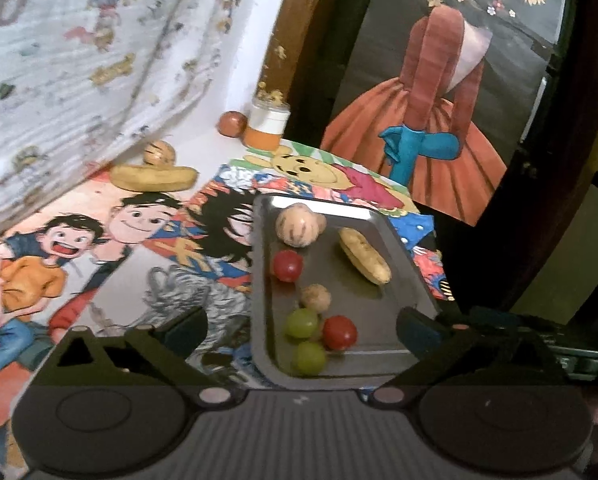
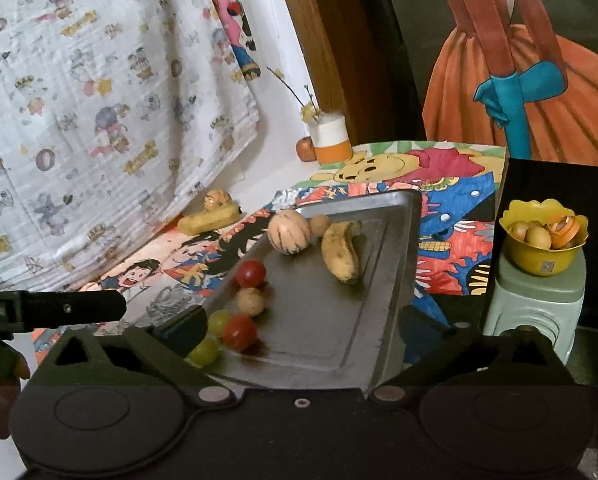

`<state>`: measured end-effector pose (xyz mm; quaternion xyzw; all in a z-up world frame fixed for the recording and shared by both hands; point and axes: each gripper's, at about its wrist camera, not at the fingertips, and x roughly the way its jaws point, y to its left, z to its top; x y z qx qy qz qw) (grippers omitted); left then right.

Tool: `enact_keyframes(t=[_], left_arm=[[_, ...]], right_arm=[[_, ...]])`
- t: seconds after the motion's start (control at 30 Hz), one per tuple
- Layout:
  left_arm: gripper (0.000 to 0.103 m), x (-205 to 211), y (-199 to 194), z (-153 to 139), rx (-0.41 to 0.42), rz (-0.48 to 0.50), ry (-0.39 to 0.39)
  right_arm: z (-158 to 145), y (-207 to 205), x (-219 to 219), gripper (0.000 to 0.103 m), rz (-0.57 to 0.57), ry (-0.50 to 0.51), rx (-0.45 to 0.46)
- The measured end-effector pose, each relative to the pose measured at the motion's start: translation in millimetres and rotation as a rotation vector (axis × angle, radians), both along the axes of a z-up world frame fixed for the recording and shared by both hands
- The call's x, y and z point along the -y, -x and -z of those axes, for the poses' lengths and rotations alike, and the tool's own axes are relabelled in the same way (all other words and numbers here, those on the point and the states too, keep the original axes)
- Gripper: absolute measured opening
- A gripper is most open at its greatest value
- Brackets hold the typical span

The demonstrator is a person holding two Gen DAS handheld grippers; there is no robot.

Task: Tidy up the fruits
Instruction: 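Lift both open tools away from the tray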

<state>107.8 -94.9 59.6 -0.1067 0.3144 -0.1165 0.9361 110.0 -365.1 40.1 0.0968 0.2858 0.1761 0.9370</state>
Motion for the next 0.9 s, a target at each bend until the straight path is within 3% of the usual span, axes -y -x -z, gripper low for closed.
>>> enact_keyframes(t=[0.27,0.63,0.9], left_arm=[[0.103,-21.1,28.2,-5.6,0.014,-0.045,-0.017],[0.103,-44.9,54.2,0.0,-0.028,-0.089,-0.081],[0.103,-66.0,62.6,5.2,-0.051,-0.121,-0.058]], right_arm=[[-6.1,33.2,-15.2,0.102,0.074,0.017,-0.048],[-4.3,67.9,-28.6,0.102,0.181,0.021,-0.183],[-0.2,77.9,-52.5,0.102,0.155,0.095,-0.243]])
